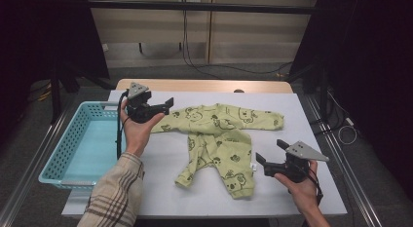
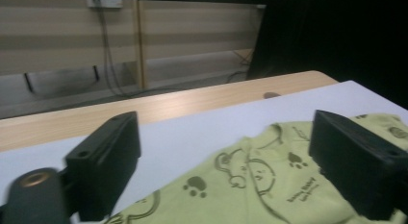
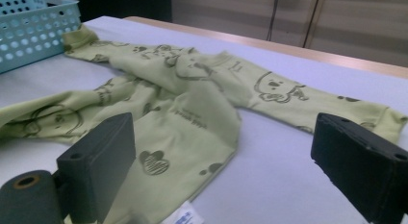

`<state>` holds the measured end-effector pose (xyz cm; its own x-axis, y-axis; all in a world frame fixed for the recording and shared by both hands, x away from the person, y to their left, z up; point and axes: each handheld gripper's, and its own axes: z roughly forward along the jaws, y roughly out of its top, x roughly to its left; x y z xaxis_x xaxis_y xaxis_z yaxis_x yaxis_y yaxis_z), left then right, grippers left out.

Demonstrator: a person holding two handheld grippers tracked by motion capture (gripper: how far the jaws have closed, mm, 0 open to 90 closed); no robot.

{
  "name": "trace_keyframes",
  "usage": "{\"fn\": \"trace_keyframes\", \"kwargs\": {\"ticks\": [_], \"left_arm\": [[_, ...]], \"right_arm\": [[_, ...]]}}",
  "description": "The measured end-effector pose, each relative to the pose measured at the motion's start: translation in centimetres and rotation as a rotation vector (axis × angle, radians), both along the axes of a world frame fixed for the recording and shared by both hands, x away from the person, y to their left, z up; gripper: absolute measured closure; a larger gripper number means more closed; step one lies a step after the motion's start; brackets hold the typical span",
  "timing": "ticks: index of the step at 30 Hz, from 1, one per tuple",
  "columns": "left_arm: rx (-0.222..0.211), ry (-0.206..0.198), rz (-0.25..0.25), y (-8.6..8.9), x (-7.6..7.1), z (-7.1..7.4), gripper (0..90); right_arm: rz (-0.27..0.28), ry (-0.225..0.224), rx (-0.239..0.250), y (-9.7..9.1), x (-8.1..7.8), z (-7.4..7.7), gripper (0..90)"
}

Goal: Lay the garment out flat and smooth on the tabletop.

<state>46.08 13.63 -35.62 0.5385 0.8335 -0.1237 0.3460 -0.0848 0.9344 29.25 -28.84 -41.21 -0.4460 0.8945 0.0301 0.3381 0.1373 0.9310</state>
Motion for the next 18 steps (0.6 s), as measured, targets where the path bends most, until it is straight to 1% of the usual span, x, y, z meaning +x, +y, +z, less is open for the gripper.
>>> {"fn": "trace_keyframes", "kwargs": {"ticks": [1,2,4,6,7,8,9,10,11,12,13,14,15,16,17,18], "left_arm": [[0.0,-0.009,-0.014,-0.2,-0.1,-0.2,8.1],[-0.01,-0.011,-0.036,-0.4,-0.4,-0.4,5.9],[-0.008,-0.013,-0.055,-0.7,-0.8,-0.9,5.1],[-0.009,-0.015,-0.064,-0.8,-1.2,-1.3,4.9],[-0.019,-0.01,-0.071,-0.9,-1.4,-1.5,4.4],[-0.014,0.0,-0.093,-0.8,-1.6,-1.6,4.1],[-0.025,0.008,-0.092,-0.9,-1.7,-1.7,4.1],[-0.034,0.01,-0.095,-1.0,-2.1,-1.7,4.1],[-0.03,-0.005,-0.099,-1.1,-2.2,-1.8,4.0],[-0.017,-0.009,-0.104,-1.2,-2.5,-1.8,4.1],[-0.017,-0.012,-0.116,-1.2,-2.7,-1.8,4.1],[-0.003,-0.017,-0.119,-1.2,-2.9,-1.8,3.9],[0.009,-0.016,-0.113,-1.2,-3.2,-1.9,3.8],[0.023,-0.016,-0.121,-1.2,-3.4,-2.0,3.5],[0.012,-0.018,-0.136,-1.1,-3.5,-2.1,3.3],[0.02,-0.007,-0.135,-1.1,-3.7,-2.3,3.3]], "right_arm": [[-0.011,-0.001,0.004,-0.2,0.2,0.1,7.9],[-0.018,-0.004,0.006,-0.4,0.5,0.2,8.1],[-0.04,-0.002,0.017,-0.9,1.0,0.5,8.0],[-0.064,-0.001,0.002,-1.4,1.7,0.7,8.1],[-0.071,-0.001,0.006,-1.7,2.0,0.9,8.1],[-0.08,0.006,0.002,-2.1,2.4,1.0,8.7],[-0.113,0.01,-0.006,-2.6,2.9,1.2,9.2],[-0.131,0.013,-0.006,-3.0,3.2,1.4,9.4],[-0.155,0.024,-0.003,-3.6,3.7,1.7,10.3],[-0.175,0.025,-0.01,-3.9,4.0,1.8,11.0],[-0.193,0.031,-0.012,-4.4,4.5,2.1,12.7],[-0.197,0.036,-0.01,-4.7,4.9,2.2,14.0],[-0.206,0.044,-0.005,-5.1,5.4,2.3,15.3],[-0.213,0.054,0.012,-5.6,5.9,2.3,16.5],[-0.216,0.065,0.018,-5.9,6.5,2.2,17.0],[-0.23,0.08,0.015,-6.2,7.0,2.1,17.8]]}}
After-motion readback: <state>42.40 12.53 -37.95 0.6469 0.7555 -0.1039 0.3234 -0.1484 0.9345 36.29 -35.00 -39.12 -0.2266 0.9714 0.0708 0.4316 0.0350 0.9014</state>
